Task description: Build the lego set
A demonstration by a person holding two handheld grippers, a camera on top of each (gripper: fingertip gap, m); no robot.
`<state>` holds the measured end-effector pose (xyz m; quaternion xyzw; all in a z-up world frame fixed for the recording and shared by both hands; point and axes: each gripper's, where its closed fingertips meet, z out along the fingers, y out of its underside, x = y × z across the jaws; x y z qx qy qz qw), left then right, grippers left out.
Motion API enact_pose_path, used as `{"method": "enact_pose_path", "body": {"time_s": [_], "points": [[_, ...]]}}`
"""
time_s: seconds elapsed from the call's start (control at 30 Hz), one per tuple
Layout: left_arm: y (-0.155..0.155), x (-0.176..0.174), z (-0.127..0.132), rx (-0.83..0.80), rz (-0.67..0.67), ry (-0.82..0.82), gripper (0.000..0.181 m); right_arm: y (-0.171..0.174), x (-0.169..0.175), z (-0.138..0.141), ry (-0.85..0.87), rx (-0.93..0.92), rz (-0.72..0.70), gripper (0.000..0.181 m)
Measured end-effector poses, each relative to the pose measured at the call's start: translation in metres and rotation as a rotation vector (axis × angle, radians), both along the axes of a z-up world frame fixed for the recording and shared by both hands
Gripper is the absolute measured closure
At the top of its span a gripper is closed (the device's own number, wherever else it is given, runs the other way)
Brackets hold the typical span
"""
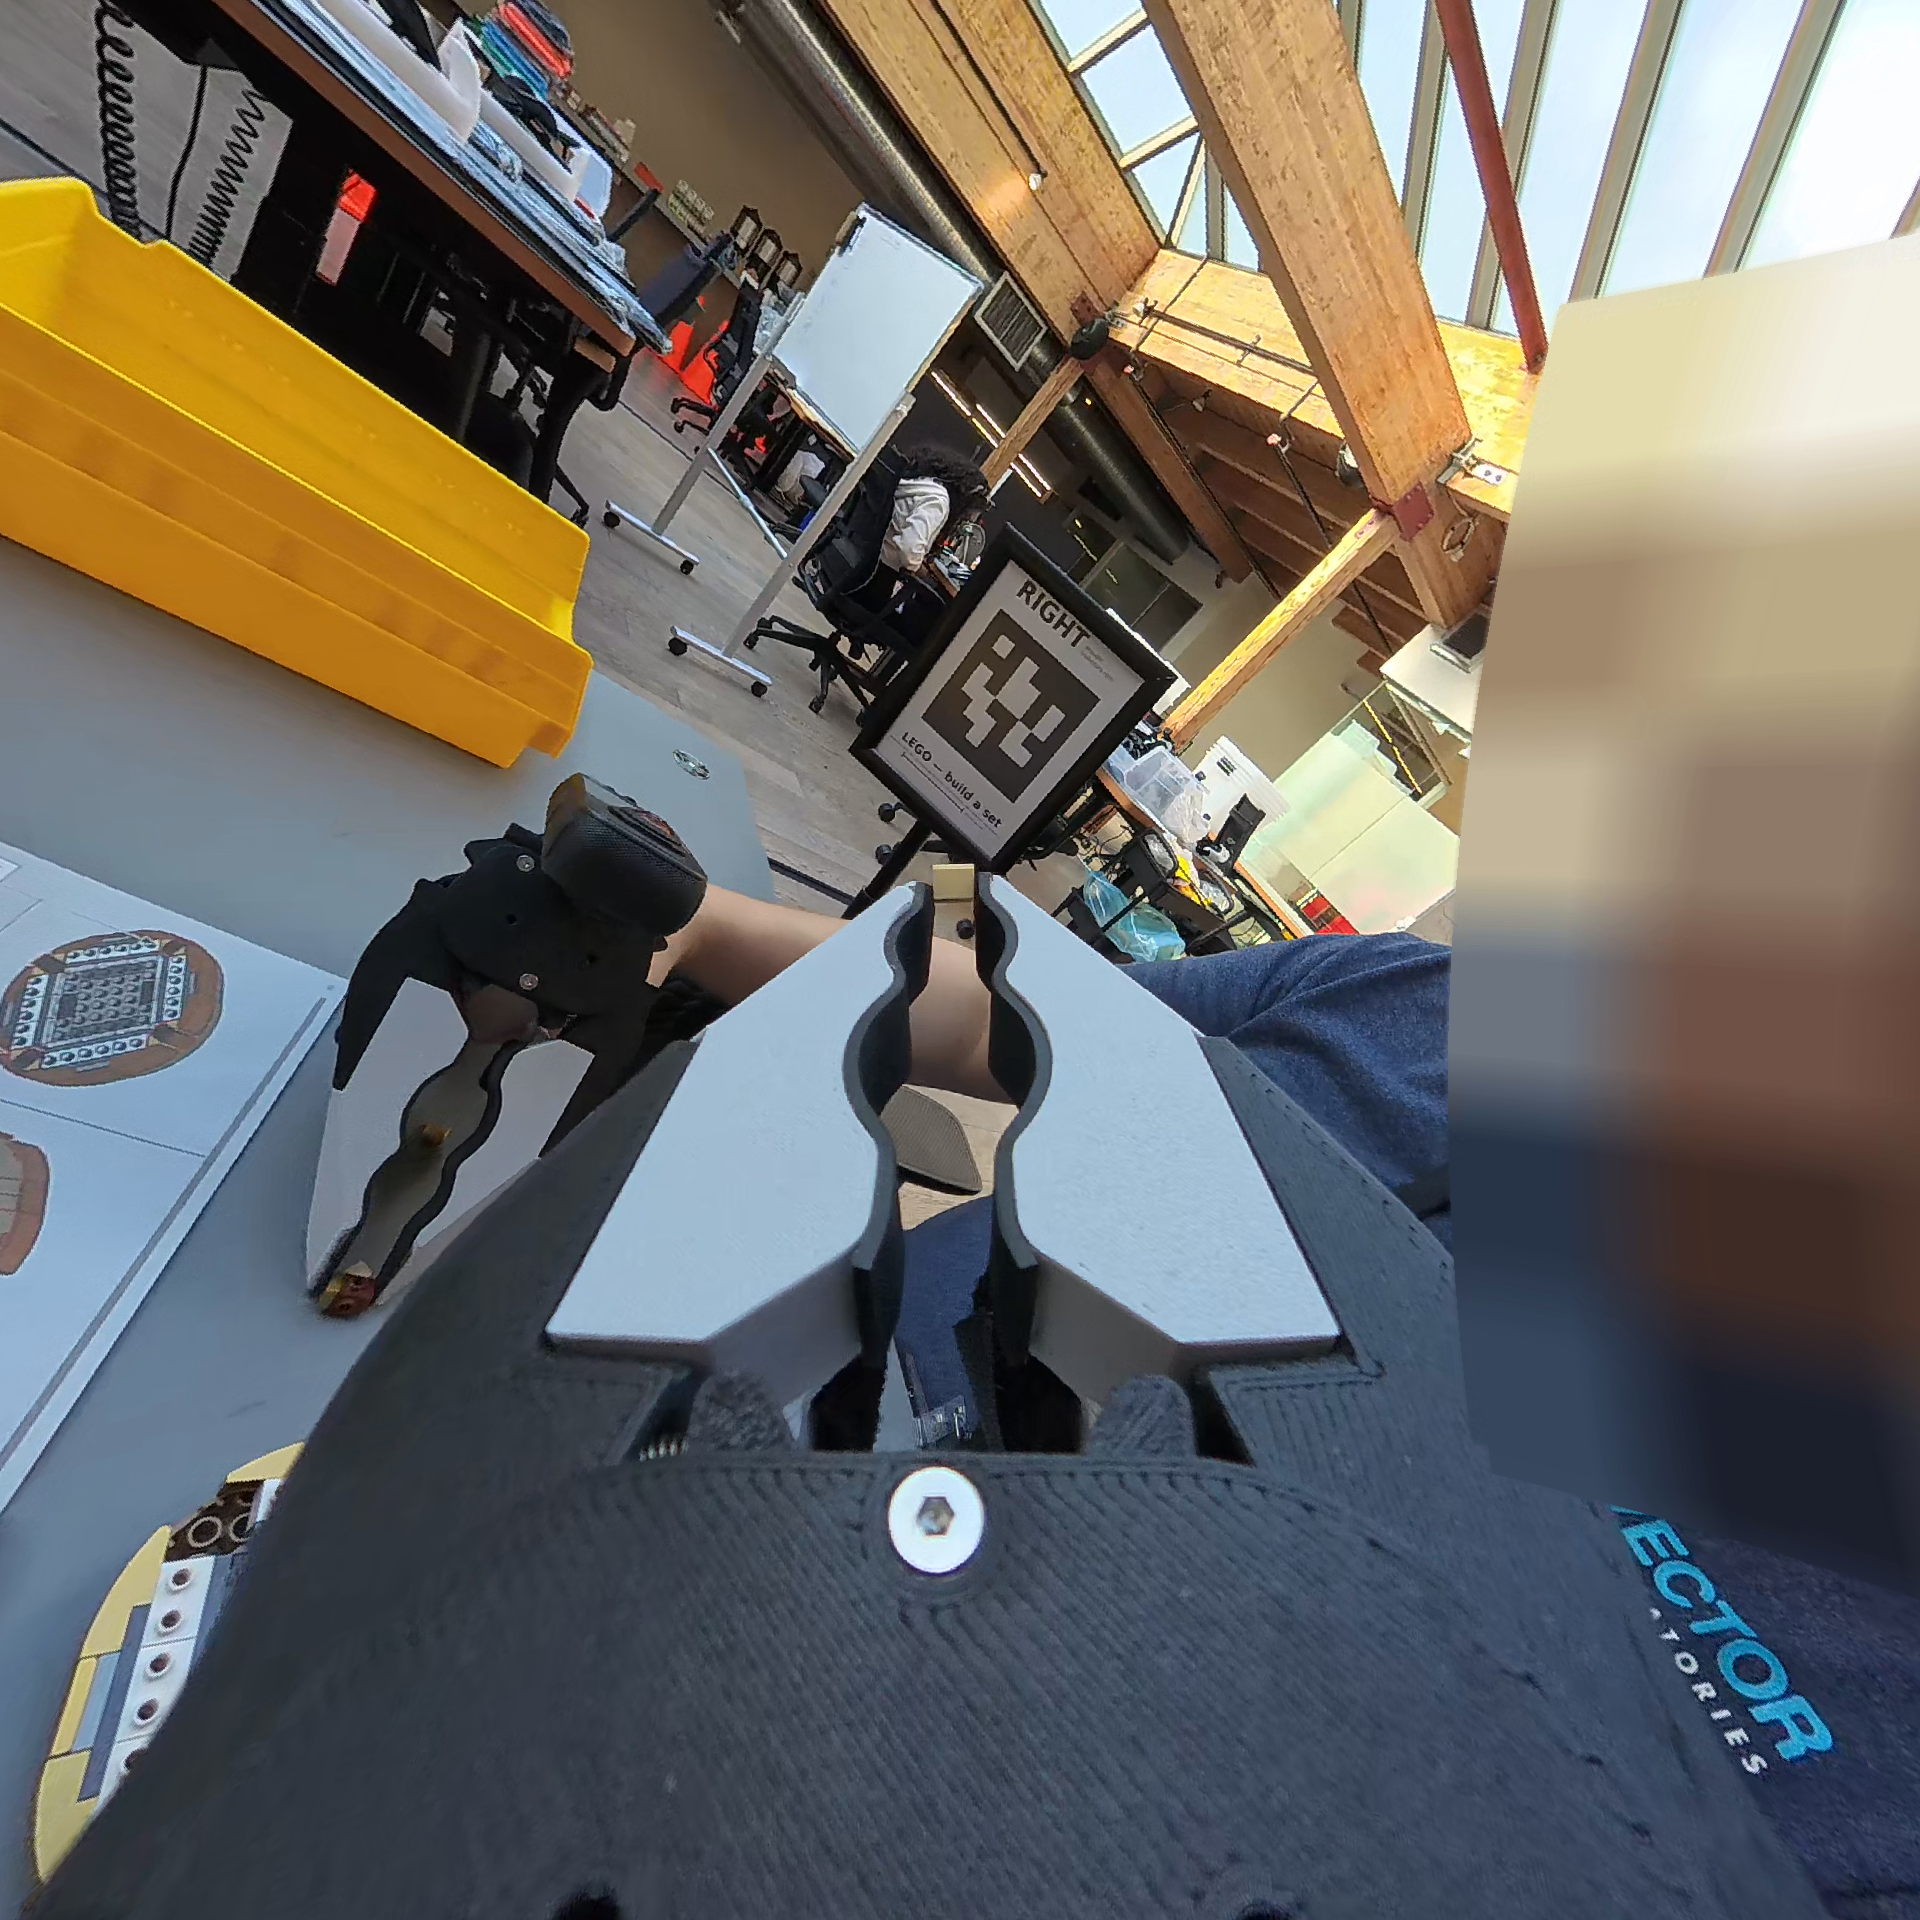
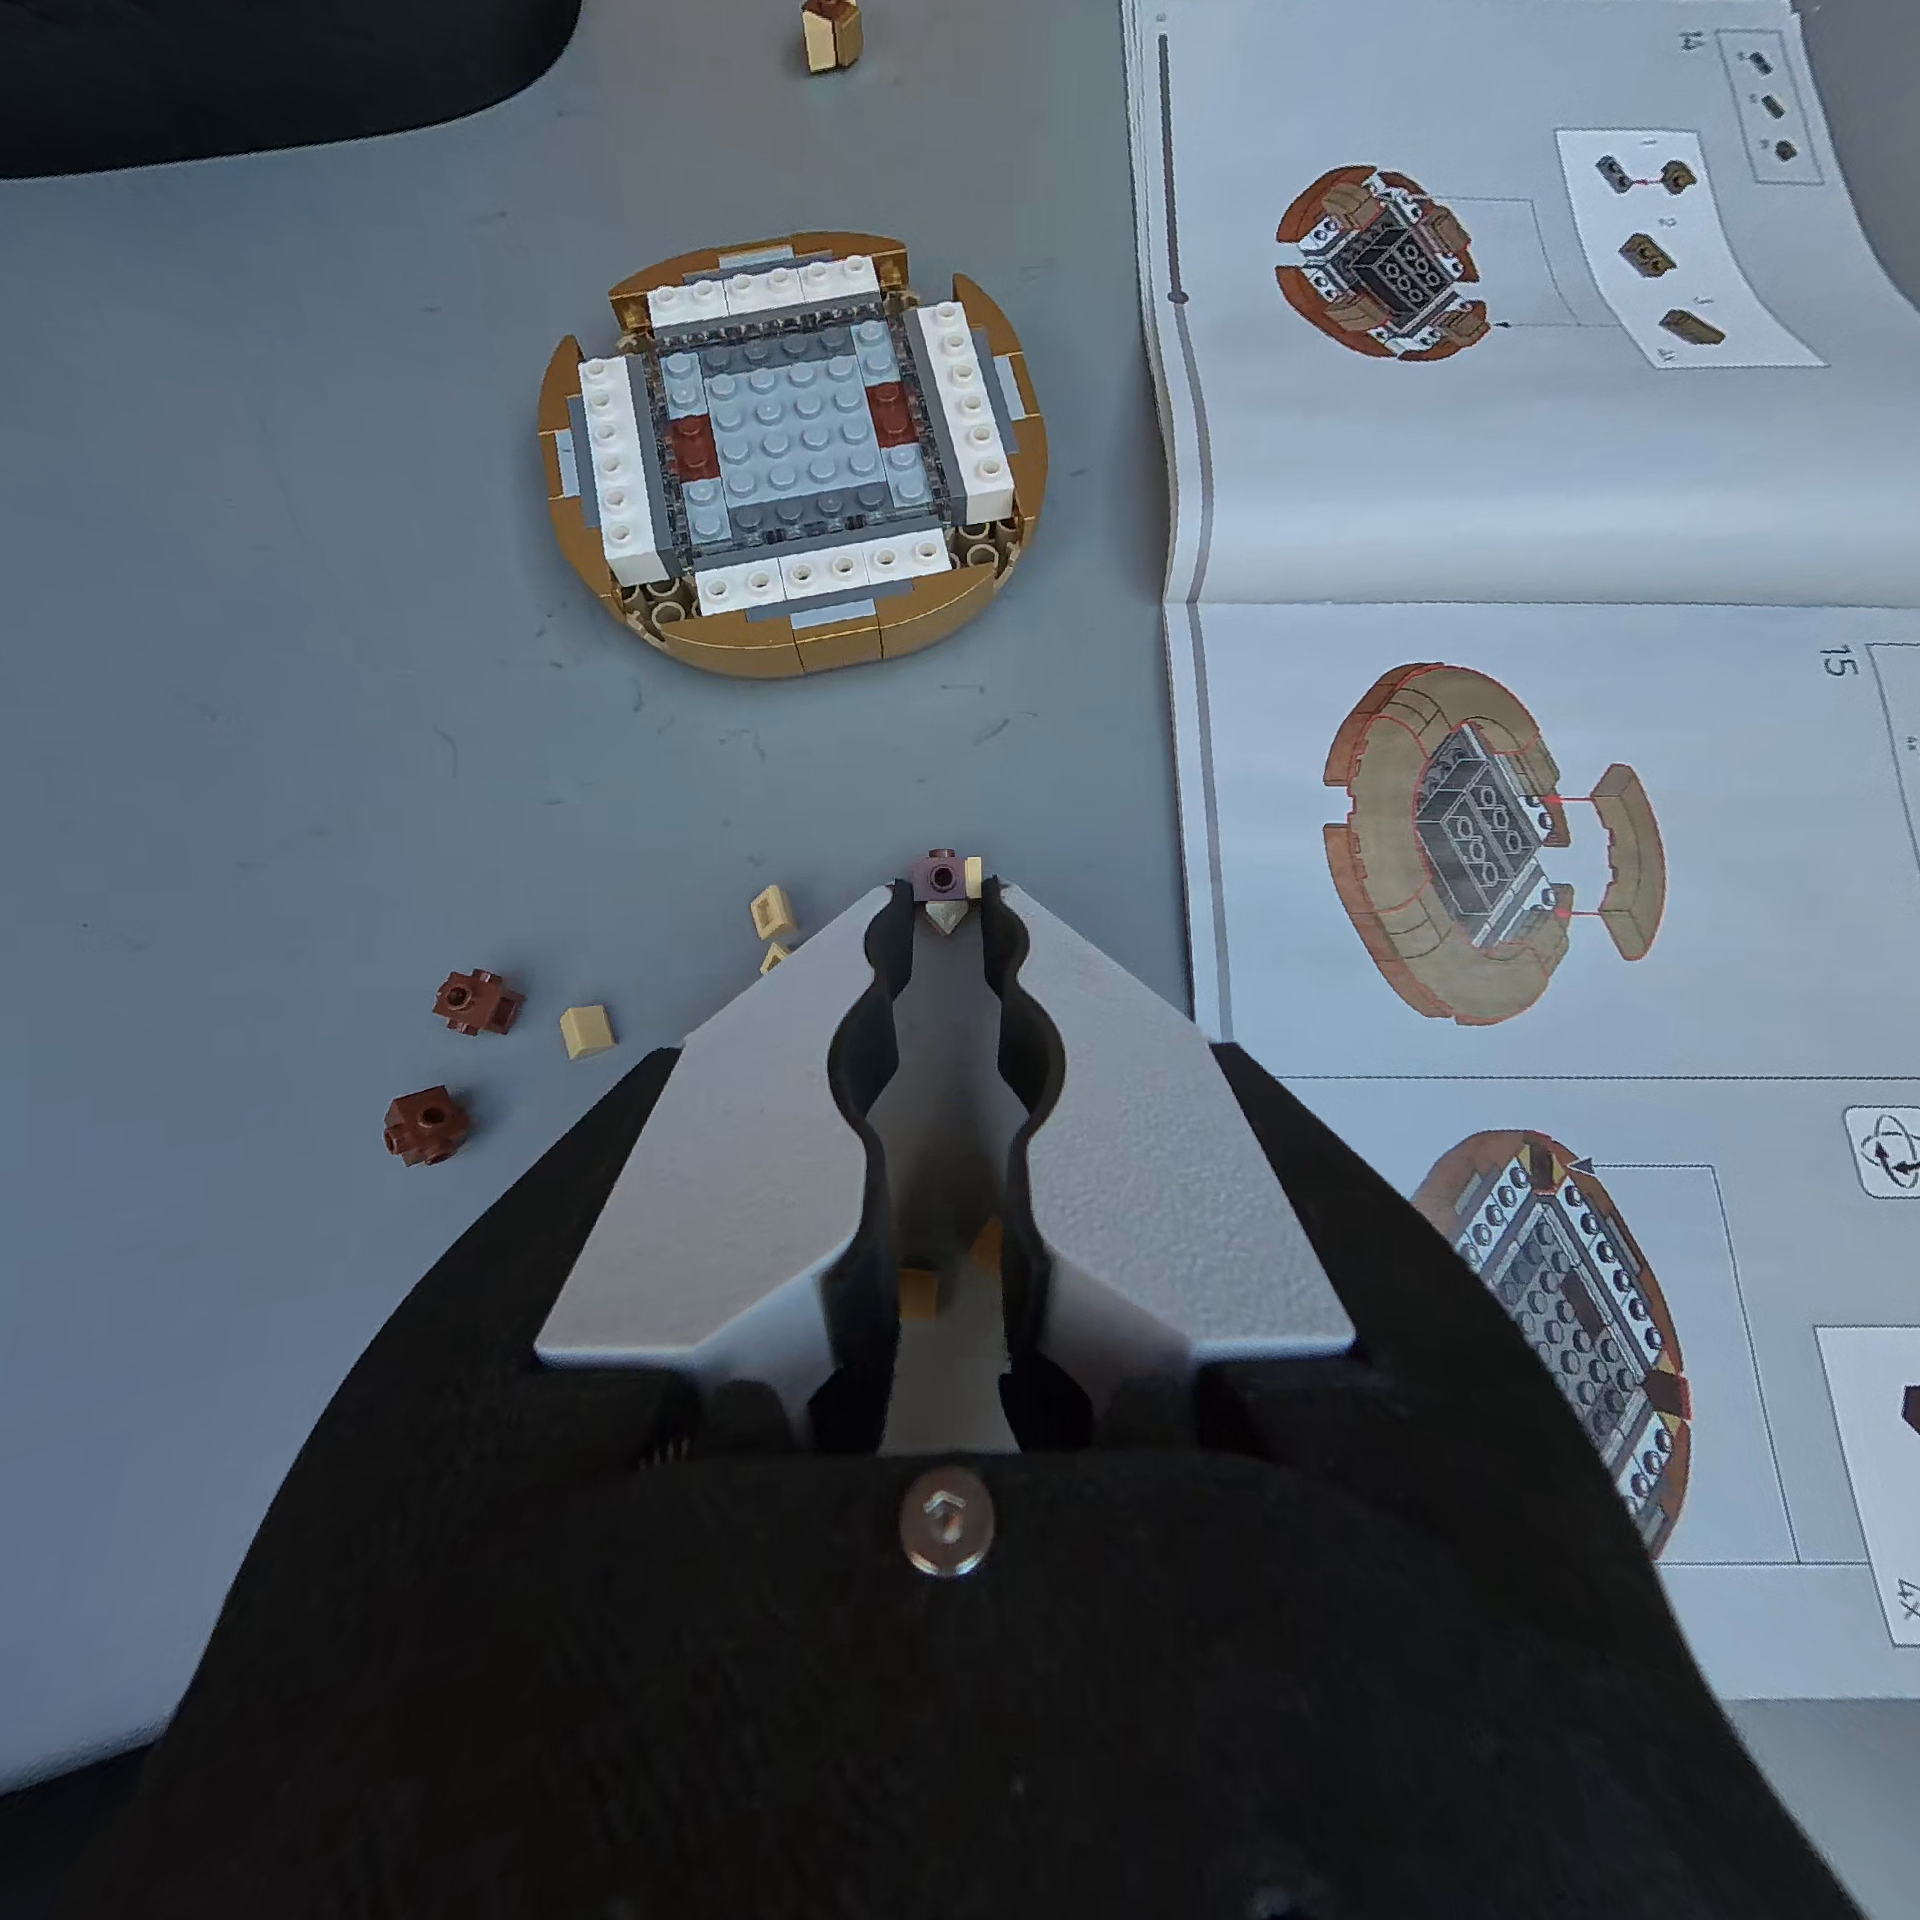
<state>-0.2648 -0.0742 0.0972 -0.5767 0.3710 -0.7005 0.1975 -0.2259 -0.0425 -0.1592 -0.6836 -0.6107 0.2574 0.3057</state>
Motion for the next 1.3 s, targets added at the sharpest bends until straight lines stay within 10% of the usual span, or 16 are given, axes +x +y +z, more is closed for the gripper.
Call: {"method": "enact_pose_path", "body": {"time_s": [0.13, 0.43, 1.3], "points": [[0.006, 0.002, -0.012, 0.012, 0.023, 0.046, 0.175, 0.001, 0.000, 0.013, 0.028, 0.041, -0.035, 0.169], [0.012, 0.029, -0.060, -0.042, 0.010, 0.219, 0.176, 0.002, 0.010, 0.161, 0.116, 0.538, -0.245, 0.169], [0.005, 0.044, -0.074, -0.019, -0.010, 0.269, 0.176, -0.021, 0.004, 0.178, 0.034, 0.655, -0.233, 0.169]]}}
